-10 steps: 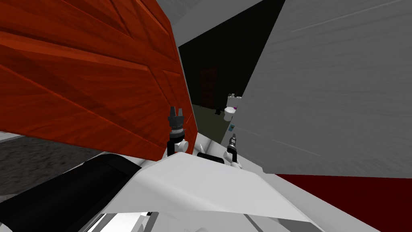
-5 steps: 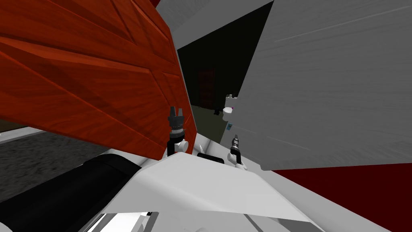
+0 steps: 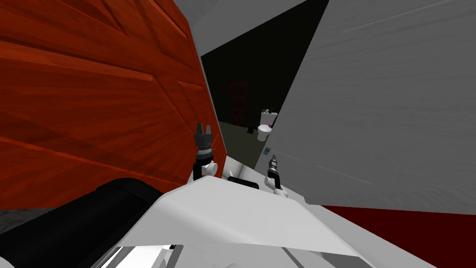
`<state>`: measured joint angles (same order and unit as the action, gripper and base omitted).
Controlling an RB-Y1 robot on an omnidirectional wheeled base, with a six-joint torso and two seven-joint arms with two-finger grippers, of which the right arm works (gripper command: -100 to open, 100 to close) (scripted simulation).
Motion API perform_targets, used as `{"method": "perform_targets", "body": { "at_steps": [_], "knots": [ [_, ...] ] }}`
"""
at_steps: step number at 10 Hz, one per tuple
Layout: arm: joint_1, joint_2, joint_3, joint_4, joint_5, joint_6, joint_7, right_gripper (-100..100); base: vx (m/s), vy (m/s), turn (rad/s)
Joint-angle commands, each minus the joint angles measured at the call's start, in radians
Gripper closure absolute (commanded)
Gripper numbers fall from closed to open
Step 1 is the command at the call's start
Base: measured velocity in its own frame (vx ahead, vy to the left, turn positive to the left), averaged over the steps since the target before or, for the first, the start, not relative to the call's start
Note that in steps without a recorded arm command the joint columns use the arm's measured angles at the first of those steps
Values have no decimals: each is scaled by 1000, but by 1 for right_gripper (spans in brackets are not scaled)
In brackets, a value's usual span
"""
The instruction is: Pull the door open
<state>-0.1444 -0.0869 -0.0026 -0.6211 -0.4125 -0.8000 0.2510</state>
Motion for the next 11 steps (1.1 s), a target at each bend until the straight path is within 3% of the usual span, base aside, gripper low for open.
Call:
{"method": "perform_targets", "body": {
  "at_steps": [1, 4, 5, 6, 11],
  "knots": [
    [-2, 8, 3, -6, -3, -7, -6, -100, 229, 13, -40],
    [-7, 29, 5, -14, -9, -20, -11, -100, 247, 41, -42],
    [3, 23, 4, -31, -8, -7, -7, -100, 98, 30, -39],
    [3, 23, 4, -31, -8, -7, -7, 100, -34, 1, 11],
    [3, 23, 4, -31, -8, -7, -7, 100, -15, -6, 10]
  ]
}}
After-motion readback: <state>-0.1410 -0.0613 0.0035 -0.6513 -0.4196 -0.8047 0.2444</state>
